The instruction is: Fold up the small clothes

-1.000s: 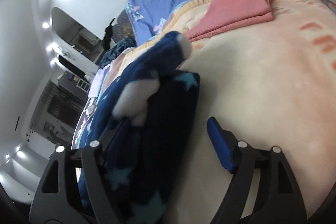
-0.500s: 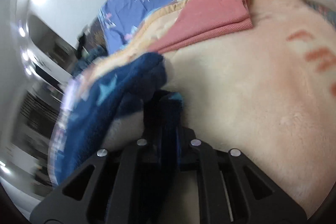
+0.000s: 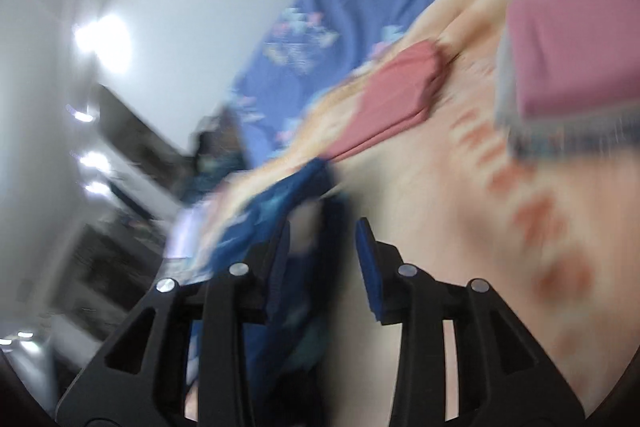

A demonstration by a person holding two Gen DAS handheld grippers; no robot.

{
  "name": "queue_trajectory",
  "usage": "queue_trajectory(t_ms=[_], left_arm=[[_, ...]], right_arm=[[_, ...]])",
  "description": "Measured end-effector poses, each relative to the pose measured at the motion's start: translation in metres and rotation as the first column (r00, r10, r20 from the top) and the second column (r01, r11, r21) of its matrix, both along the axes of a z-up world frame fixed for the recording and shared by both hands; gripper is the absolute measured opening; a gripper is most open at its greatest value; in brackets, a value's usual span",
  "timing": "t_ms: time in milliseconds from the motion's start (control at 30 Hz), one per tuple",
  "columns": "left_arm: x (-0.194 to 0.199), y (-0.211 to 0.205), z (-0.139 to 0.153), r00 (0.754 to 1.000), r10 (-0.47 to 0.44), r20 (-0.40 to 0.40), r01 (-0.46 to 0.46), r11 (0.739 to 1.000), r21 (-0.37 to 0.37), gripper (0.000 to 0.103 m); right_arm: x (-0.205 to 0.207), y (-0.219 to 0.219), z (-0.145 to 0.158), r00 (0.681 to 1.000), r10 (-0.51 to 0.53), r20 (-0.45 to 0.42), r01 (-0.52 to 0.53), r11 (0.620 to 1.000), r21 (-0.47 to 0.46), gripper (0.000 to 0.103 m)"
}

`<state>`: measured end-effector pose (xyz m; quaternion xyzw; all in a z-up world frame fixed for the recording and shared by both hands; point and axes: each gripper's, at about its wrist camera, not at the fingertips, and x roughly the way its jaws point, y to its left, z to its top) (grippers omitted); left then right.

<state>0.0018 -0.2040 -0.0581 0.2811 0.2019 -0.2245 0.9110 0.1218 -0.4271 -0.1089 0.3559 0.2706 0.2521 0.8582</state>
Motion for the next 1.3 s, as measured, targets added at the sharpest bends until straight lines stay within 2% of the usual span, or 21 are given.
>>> queue_trajectory(t_ms=[100, 167, 200, 233, 267, 367, 433, 500, 567, 667, 700, 733, 767, 833, 900, 933, 1000, 1100, 1233, 1267, 1300], left_arm=[[0.040, 0.011, -0.038, 0.971, 0.034, -0.238, -0.031, 0.999, 0.019, 0.028], [0.041, 0.009, -0.058, 0.979, 0.031, -0.200, -0.022, 0.998, 0.051, 0.028], [0.038, 0.007, -0.059, 0.983, 0.035, -0.183, -0.024, 0.998, 0.060, 0.027], [0.038, 0.005, -0.056, 0.981, 0.038, -0.191, -0.027, 0.998, 0.061, 0.027], [0.037, 0.004, -0.055, 0.979, 0.039, -0.199, -0.028, 0.998, 0.058, 0.027], [0.035, 0.008, -0.051, 0.980, 0.047, -0.192, -0.040, 0.998, 0.037, 0.031], [0.027, 0.014, -0.044, 0.980, 0.062, -0.187, -0.062, 0.998, 0.004, 0.044], [0.017, 0.023, -0.036, 0.981, 0.046, -0.188, -0.053, 0.998, -0.034, 0.055], [0.011, 0.030, -0.027, 0.982, 0.030, -0.188, -0.044, 0.996, -0.073, 0.055], [-0.002, 0.045, -0.014, 0.987, 0.038, -0.156, -0.054, 0.993, -0.102, 0.055], [-0.006, 0.056, -0.010, 0.987, 0.048, -0.156, -0.067, 0.991, -0.116, 0.055], [-0.009, 0.070, -0.007, 0.985, 0.067, -0.160, -0.088, 0.988, -0.129, 0.055], [-0.011, 0.081, -0.005, 0.983, 0.084, -0.162, -0.107, 0.984, -0.140, 0.055], [-0.014, 0.121, 0.002, 0.975, 0.150, -0.165, -0.179, 0.968, -0.174, 0.055], [-0.016, 0.168, 0.005, 0.952, 0.247, -0.178, -0.282, 0.936, -0.212, 0.056], [-0.016, 0.190, 0.006, 0.936, 0.301, -0.183, -0.338, 0.915, -0.222, 0.057], [-0.017, 0.237, 0.002, 0.886, 0.415, -0.205, -0.457, 0.855, -0.244, 0.059], [-0.014, 0.297, -0.013, 0.808, 0.494, -0.321, -0.581, 0.760, -0.291, 0.059], [0.001, 0.334, -0.037, 0.785, 0.361, -0.503, -0.587, 0.695, -0.417, 0.059], [0.005, 0.337, -0.043, 0.784, 0.324, -0.530, -0.580, 0.686, -0.439, 0.049], [0.009, 0.341, -0.048, 0.785, 0.263, -0.561, -0.566, 0.672, -0.478, 0.024]], right_arm=[[-0.053, 0.024, 0.000, 0.984, 0.145, 0.102, -0.144, 0.989, -0.014, 0.039], [-0.074, 0.055, -0.018, 0.985, 0.166, 0.049, -0.160, 0.980, -0.117, 0.048], [-0.073, 0.069, -0.036, 0.992, 0.113, -0.064, -0.125, 0.965, -0.230, 0.048], [-0.069, 0.078, -0.050, 0.986, 0.037, -0.161, -0.090, 0.938, -0.335, 0.040], [-0.069, 0.079, -0.057, 0.982, 0.005, -0.187, -0.068, 0.940, -0.335, 0.039], [-0.077, 0.067, -0.033, 0.979, -0.108, -0.175, 0.043, 0.940, -0.337, 0.036], [-0.088, 0.068, -0.015, 0.983, -0.138, -0.121, 0.089, 0.937, -0.339, 0.028], [-0.101, 0.079, 0.013, 0.996, -0.085, -0.005, 0.079, 0.949, -0.304, 0.028], [-0.106, 0.098, 0.028, 0.997, -0.032, 0.070, 0.052, 0.952, -0.301, 0.028], [-0.089, 0.119, 0.012, 1.000, -0.027, -0.014, 0.020, 0.933, -0.358, 0.028], [-0.077, 0.123, -0.001, 0.995, -0.059, -0.078, 0.023, 0.919, -0.394, 0.026], [-0.067, 0.124, -0.017, 0.983, -0.113, -0.146, 0.034, 0.889, -0.457, 0.015], [-0.064, 0.123, -0.032, 0.973, -0.155, -0.173, 0.049, 0.864, -0.501, 0.015], [-0.077, 0.123, -0.029, 0.978, -0.152, -0.140, 0.072, 0.884, -0.462, 0.015], [-0.084, 0.129, -0.018, 0.980, -0.161, -0.113, 0.083, 0.859, -0.505, 0.018], [-0.088, 0.132, -0.009, 0.980, -0.176, -0.092, 0.100, 0.837, -0.537, 0.025], [-0.098, 0.146, 0.007, 0.980, -0.197, -0.034, 0.138, 0.788, -0.600, 0.033], [-0.111, 0.188, 0.031, 0.992, -0.105, 0.069, 0.125, 0.757, -0.641, 0.034], [-0.127, 0.283, 0.051, 0.974, 0.141, 0.177, 0.035, 0.679, -0.734, 0.052], [-0.128, 0.301, 0.051, 0.964, 0.200, 0.175, -0.004, 0.668, -0.745, 0.055], [-0.133, 0.318, 0.047, 0.954, 0.253, 0.161, -0.051, 0.665, -0.746, 0.057]])
